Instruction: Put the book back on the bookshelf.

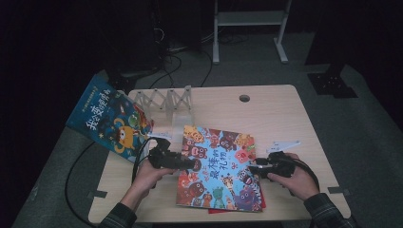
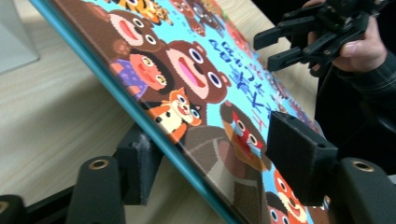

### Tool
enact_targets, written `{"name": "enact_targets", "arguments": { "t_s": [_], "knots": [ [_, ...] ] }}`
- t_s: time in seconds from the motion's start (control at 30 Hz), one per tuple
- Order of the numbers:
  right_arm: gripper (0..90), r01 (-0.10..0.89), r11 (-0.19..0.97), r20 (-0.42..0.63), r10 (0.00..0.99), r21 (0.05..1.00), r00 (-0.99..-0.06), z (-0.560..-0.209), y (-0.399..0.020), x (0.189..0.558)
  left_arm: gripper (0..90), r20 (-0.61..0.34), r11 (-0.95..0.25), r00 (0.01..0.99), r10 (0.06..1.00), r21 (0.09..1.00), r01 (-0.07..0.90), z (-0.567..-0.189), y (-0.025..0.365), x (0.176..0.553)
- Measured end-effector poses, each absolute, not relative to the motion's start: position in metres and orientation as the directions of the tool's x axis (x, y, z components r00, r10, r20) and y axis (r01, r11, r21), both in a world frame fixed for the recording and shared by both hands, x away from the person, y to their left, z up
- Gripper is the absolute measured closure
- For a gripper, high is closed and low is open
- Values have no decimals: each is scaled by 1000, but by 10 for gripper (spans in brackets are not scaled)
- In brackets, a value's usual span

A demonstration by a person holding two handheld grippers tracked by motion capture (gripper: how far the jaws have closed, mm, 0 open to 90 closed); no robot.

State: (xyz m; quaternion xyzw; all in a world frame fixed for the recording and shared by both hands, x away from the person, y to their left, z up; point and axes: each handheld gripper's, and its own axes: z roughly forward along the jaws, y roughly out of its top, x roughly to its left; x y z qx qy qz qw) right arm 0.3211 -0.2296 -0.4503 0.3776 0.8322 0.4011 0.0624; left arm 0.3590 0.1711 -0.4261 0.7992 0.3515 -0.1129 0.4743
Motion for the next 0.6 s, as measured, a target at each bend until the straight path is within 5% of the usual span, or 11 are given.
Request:
{"name": "enact_targets", "arguments": {
  "t_s": [0.23,0.6],
  "knots": [
    [488,574,389,200,676,720,-709,-451,-231,322,277,-495,-321,726,477,671,668,-417,163,361],
    [487,584,381,214,677,717,-704,-450,-232,322,290,-482,-346,725,492,656,671,-399,155,368]
  ]
}}
